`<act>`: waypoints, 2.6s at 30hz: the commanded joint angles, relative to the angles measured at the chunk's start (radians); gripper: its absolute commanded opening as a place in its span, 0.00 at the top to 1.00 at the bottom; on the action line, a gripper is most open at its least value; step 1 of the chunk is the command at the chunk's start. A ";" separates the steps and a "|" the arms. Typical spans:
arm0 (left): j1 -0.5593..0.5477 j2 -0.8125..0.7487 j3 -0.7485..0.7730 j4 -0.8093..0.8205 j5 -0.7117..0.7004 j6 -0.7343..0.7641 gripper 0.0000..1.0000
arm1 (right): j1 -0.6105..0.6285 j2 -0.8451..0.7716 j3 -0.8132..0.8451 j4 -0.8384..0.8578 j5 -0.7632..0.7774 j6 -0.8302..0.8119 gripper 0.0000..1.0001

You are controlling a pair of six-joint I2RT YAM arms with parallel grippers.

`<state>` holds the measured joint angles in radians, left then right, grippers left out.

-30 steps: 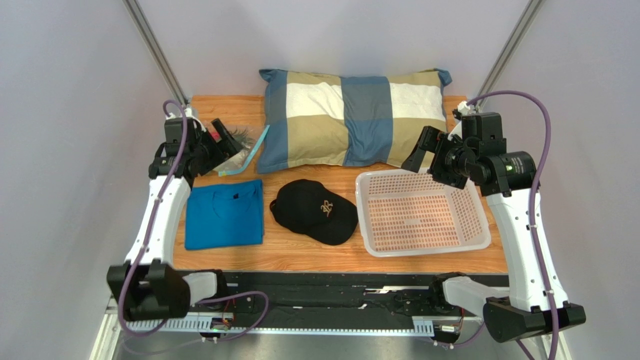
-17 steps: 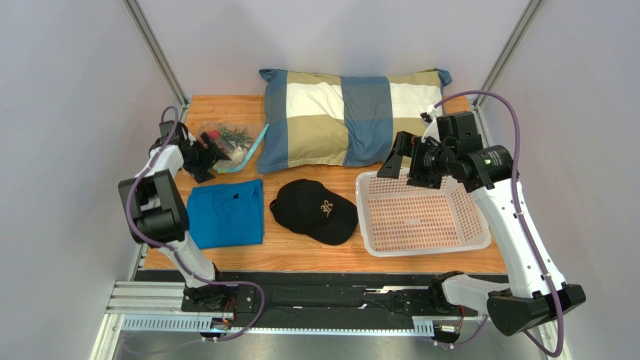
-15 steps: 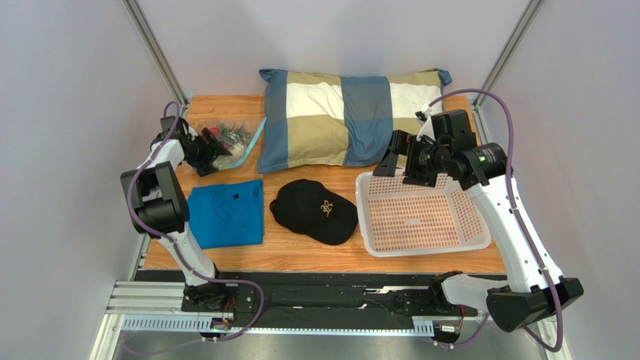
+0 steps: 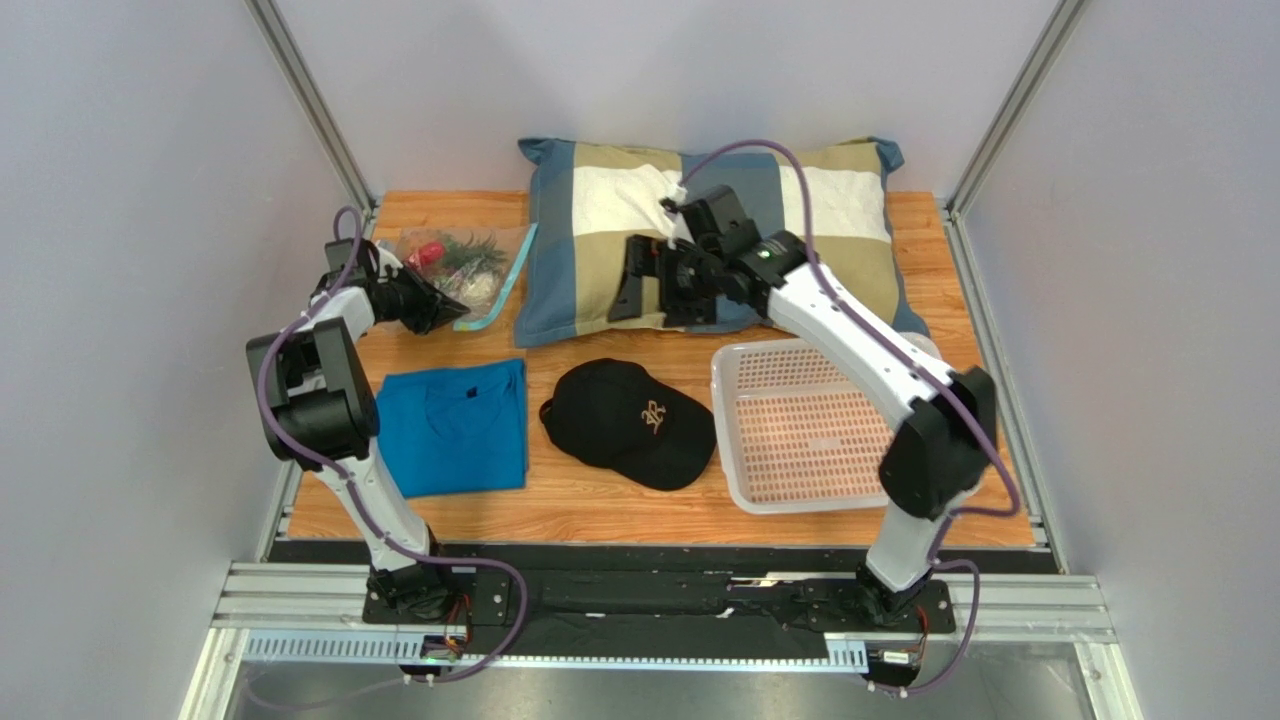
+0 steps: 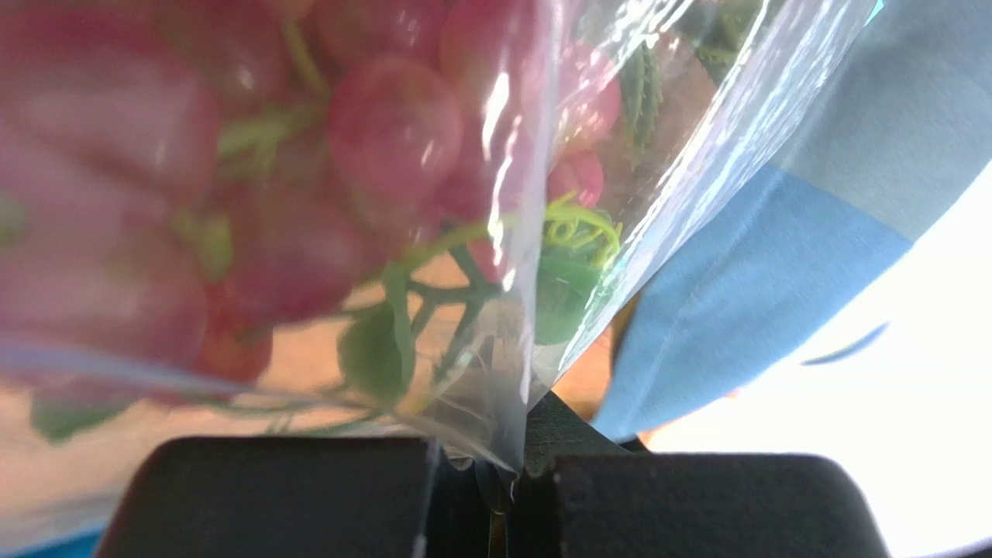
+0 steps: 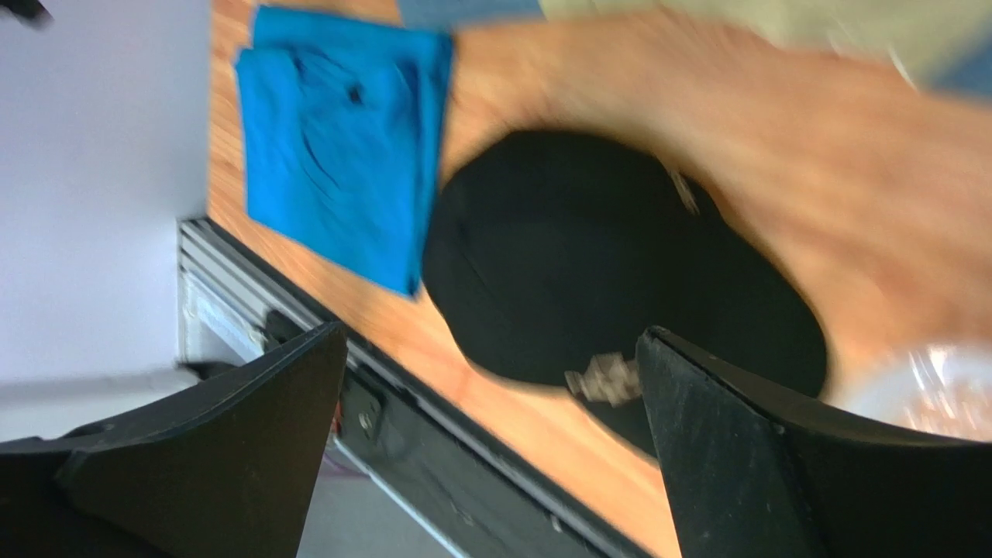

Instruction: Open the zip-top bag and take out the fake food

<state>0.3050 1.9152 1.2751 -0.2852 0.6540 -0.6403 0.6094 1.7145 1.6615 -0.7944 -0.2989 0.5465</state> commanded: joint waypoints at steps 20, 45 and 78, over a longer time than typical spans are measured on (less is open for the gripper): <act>0.006 -0.412 -0.143 -0.089 0.137 -0.226 1.00 | 0.202 0.844 0.751 0.678 -0.055 0.458 0.17; 0.014 -0.513 -0.158 -0.350 0.065 -0.096 0.49 | 0.147 0.876 0.804 0.827 -0.175 0.808 1.00; 0.016 -0.415 -0.120 -0.088 0.202 -0.142 1.00 | 0.167 0.915 0.819 0.888 -0.246 0.914 0.94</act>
<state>0.3153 1.5459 1.1030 -0.4072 0.8425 -0.8017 0.7628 2.6369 2.4203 0.0391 -0.5106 1.4269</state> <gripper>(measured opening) 0.028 0.024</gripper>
